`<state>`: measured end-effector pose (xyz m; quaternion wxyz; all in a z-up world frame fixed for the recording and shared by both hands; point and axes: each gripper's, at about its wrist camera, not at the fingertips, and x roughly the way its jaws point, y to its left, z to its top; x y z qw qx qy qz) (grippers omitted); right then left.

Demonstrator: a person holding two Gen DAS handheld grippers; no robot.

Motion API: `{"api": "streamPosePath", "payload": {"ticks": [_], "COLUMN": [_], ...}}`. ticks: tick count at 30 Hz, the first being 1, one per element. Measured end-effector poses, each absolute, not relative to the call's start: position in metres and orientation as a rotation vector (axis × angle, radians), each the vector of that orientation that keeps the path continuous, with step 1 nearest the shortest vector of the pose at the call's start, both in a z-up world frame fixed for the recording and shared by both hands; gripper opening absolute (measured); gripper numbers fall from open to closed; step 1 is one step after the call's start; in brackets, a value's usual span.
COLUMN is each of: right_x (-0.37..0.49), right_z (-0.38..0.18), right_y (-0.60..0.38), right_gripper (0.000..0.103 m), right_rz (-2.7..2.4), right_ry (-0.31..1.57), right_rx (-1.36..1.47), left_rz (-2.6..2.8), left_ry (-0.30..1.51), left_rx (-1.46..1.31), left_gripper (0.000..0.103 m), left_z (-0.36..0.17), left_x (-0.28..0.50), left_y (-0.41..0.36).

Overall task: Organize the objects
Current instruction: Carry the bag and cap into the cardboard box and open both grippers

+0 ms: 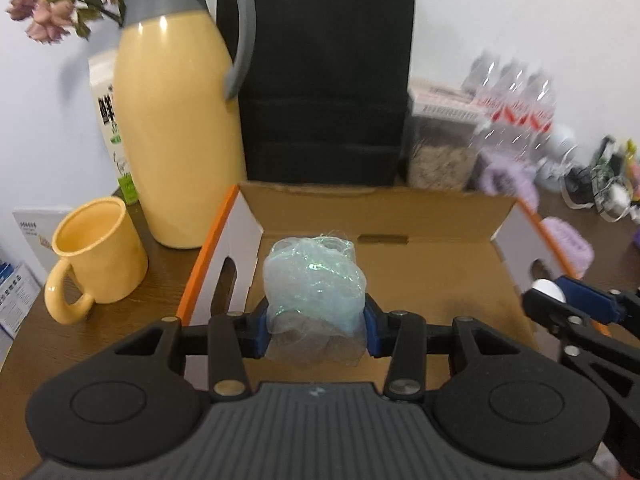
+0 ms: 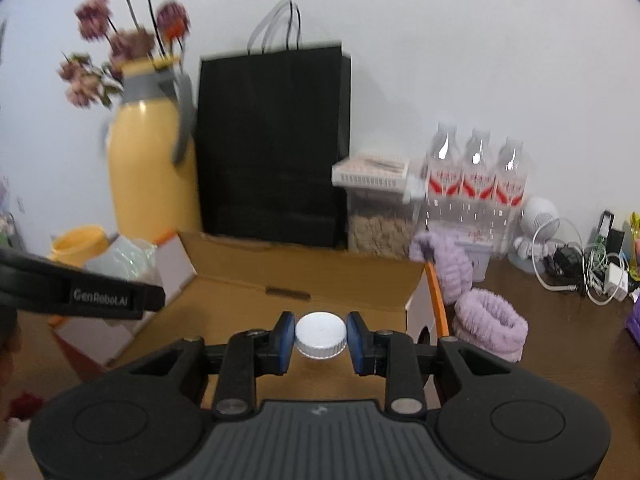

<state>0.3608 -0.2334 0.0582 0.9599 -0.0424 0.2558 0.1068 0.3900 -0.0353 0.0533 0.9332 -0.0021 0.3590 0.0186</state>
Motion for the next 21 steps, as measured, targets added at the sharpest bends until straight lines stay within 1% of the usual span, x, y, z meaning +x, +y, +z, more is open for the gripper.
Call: {"api": "streamPosePath", "payload": {"ticks": [6, 8, 9, 10, 11, 12, 13, 14, 15, 18, 21], "right_x": [0.365, 0.367, 0.367, 0.366, 0.365, 0.364, 0.363, 0.362, 0.361, 0.358, 0.352], "right_z": [0.045, 0.043, 0.043, 0.043, 0.042, 0.043, 0.044, 0.045, 0.047, 0.05, 0.054], "right_y": [-0.235, -0.236, -0.236, -0.236, -0.235, -0.235, -0.234, -0.234, -0.234, -0.233, -0.231], "right_gripper": [0.027, 0.027, 0.027, 0.028, 0.035, 0.049, 0.058, 0.074, 0.086, 0.099, 0.101], "right_rz": [0.218, 0.218, 0.221, 0.222, 0.219, 0.214, 0.209, 0.206, 0.203, 0.211, 0.211], "right_ry": [0.567, 0.583, 0.587, 0.589, 0.593, 0.593, 0.587, 0.579, 0.571, 0.554, 0.53], "right_rx": [-0.091, -0.094, -0.095, -0.1, -0.105, -0.108, -0.11, -0.113, -0.115, -0.122, -0.134], "left_rz": [0.036, 0.028, 0.022, 0.019, 0.012, 0.008, 0.006, 0.011, 0.021, 0.023, 0.03], "left_ry": [0.787, 0.791, 0.788, 0.783, 0.775, 0.764, 0.748, 0.722, 0.689, 0.659, 0.651], "left_rx": [0.015, 0.014, 0.013, 0.01, 0.002, -0.004, -0.009, -0.013, -0.014, -0.01, -0.017], "left_gripper": [0.045, 0.048, 0.051, 0.058, 0.064, 0.079, 0.098, 0.103, 0.103, 0.103, 0.103], "left_z": [0.027, 0.024, 0.024, 0.024, 0.025, 0.027, 0.029, 0.032, 0.035, 0.041, 0.044], "left_x": [0.397, 0.397, 0.396, 0.395, 0.393, 0.392, 0.39, 0.387, 0.383, 0.38, 0.378], "left_y": [-0.032, -0.031, -0.031, -0.03, -0.028, -0.028, -0.028, -0.027, -0.027, -0.027, -0.026]}}
